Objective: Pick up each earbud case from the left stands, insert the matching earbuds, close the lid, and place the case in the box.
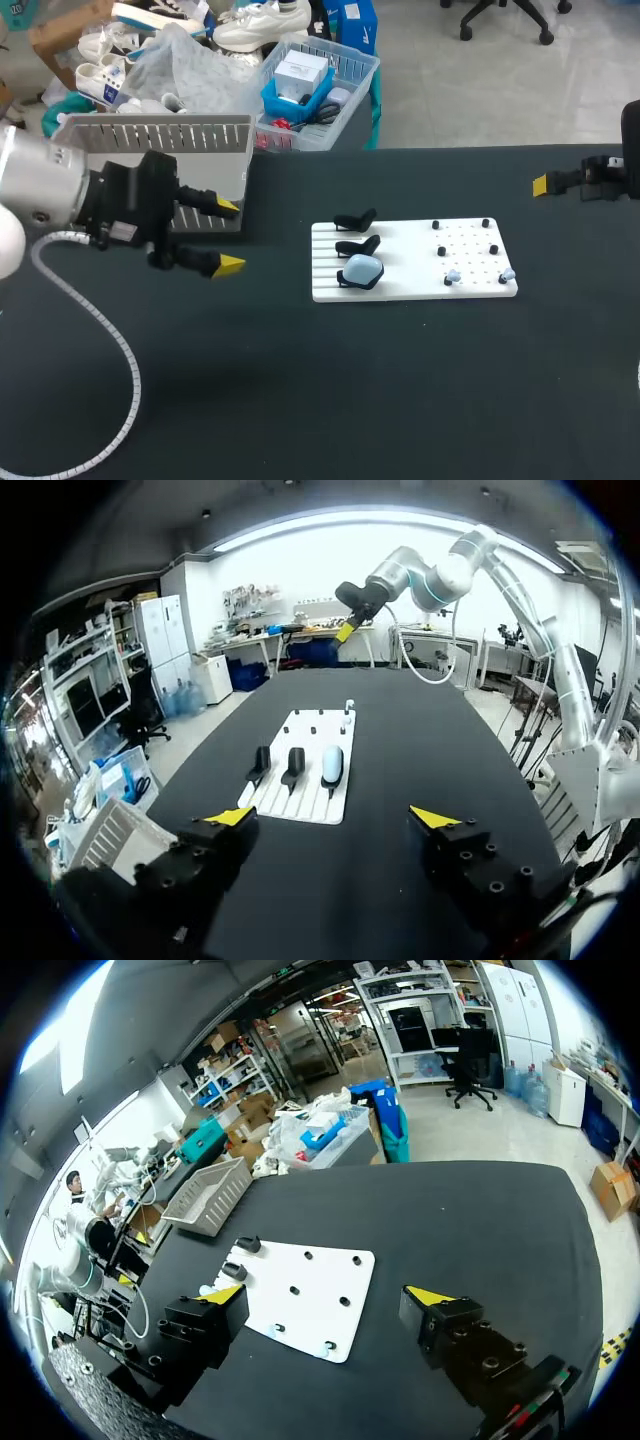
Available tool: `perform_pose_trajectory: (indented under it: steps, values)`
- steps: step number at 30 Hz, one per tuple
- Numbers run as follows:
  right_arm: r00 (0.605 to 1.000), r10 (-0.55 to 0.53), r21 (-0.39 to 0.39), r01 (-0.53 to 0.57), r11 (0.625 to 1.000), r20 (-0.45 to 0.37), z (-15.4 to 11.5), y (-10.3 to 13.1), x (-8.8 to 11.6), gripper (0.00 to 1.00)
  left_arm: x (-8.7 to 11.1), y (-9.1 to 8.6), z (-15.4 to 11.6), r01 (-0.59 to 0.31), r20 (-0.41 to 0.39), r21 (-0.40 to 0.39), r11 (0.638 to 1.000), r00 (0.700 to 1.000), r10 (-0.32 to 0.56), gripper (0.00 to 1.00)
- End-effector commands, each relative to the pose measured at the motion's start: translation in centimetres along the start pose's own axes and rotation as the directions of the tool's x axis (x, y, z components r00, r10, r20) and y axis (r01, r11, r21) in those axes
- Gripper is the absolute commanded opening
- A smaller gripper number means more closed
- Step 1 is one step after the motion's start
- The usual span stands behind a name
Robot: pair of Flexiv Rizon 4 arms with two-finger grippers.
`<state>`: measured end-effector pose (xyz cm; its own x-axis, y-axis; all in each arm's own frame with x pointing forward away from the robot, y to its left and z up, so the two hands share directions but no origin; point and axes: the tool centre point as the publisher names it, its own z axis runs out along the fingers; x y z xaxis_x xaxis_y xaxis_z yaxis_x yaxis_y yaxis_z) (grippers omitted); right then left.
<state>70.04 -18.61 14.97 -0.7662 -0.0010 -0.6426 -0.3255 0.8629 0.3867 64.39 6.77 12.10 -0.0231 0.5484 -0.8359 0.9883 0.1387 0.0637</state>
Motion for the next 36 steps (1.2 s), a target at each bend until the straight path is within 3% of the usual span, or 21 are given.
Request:
perform_pose_trajectory:
  steps: [1,11,24,36]
  values:
    - [1.0,0.0,0.0,0.0,1.0,0.0,0.0,0.0,0.0,1.0,-0.2,0.6,1.7,0.001,0.027,0.035,0.999,1.0,-0.002,1.0]
    - [1.0,0.0,0.0,0.0,1.0,0.0,0.0,0.0,0.0,1.0,-0.2,0.2,4.9,-0.032,0.045,0.083,0.996,0.999,0.029,1.0]
    - [1.0,0.0,0.0,0.0,1.0,0.0,0.0,0.0,0.0,1.0,0.3,-0.6,8.4,-0.045,0.09,0.02,0.999,0.995,0.043,1.0]
    - [1.0,0.0,0.0,0.0,1.0,0.0,0.0,0.0,0.0,1.0,0.5,-0.1,11.9,0.06,0.047,0.033,0.998,0.997,-0.062,1.0]
